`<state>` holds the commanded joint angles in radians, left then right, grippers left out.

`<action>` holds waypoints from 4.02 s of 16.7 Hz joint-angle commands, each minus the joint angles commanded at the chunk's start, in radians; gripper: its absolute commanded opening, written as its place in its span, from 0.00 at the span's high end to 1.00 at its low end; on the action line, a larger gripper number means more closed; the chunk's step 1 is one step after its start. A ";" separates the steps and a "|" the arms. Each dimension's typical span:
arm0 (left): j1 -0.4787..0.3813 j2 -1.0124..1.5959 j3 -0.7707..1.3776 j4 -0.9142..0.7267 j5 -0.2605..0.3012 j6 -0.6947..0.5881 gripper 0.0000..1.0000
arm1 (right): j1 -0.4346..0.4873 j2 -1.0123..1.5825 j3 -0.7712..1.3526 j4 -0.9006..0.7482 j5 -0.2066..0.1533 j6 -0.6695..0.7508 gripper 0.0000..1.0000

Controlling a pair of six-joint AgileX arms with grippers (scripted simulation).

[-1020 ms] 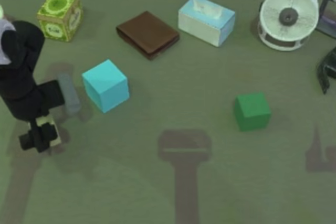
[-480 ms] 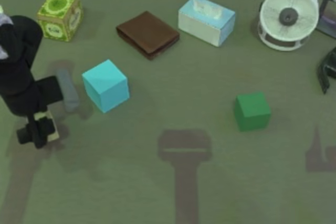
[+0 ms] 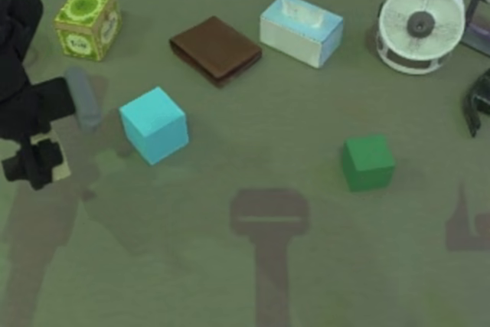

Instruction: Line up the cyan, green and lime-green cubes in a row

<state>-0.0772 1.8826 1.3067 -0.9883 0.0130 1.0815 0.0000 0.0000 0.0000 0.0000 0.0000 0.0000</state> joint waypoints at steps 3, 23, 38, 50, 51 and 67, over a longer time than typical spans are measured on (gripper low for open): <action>-0.008 0.006 0.000 0.002 0.000 0.001 1.00 | 0.000 0.000 0.000 0.000 0.000 0.000 0.00; -0.848 0.521 0.896 -0.377 -0.005 -0.420 1.00 | 0.000 0.000 0.000 0.000 0.000 0.000 0.00; -0.851 0.567 0.701 -0.136 -0.005 -0.423 1.00 | 0.000 0.000 0.000 0.000 0.000 0.000 0.00; -0.851 0.567 0.701 -0.136 -0.005 -0.423 0.10 | 0.000 0.000 0.000 0.000 0.000 0.000 0.00; -0.851 0.567 0.701 -0.136 -0.005 -0.423 0.02 | 0.000 0.000 0.000 0.000 0.000 0.000 0.00; -0.835 0.549 0.878 -0.341 -0.003 -0.423 0.00 | 0.000 0.000 0.000 0.000 0.000 0.000 0.00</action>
<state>-0.9125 2.4319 2.1847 -1.3289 0.0095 0.6582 0.0000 0.0000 0.0000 0.0000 0.0000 0.0000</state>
